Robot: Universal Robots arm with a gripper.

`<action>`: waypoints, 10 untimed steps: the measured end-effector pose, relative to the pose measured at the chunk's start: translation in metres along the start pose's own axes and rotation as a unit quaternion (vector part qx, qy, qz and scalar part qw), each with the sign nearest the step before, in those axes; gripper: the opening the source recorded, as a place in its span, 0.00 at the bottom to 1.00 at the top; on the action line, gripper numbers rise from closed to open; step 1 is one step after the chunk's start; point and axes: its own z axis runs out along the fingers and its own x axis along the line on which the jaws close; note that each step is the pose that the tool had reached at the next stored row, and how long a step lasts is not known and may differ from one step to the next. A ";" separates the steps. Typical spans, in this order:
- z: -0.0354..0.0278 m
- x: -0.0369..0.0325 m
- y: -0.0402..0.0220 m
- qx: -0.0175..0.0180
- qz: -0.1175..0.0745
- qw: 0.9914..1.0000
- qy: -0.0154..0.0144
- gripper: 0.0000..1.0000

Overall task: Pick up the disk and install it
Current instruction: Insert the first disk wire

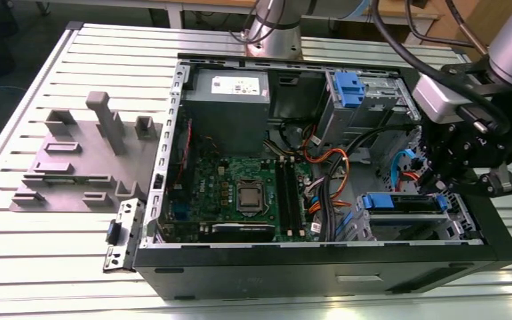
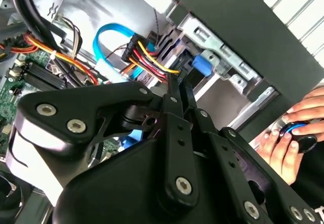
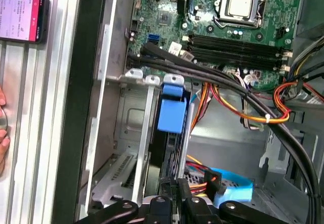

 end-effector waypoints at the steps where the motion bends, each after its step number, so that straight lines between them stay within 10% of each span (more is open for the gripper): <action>1: 0.0001 -0.0001 0.0018 0.002 0.000 1.000 0.000 0.17; 10: 0.0058 0.0004 0.0030 0.006 0.034 0.999 0.003 0.17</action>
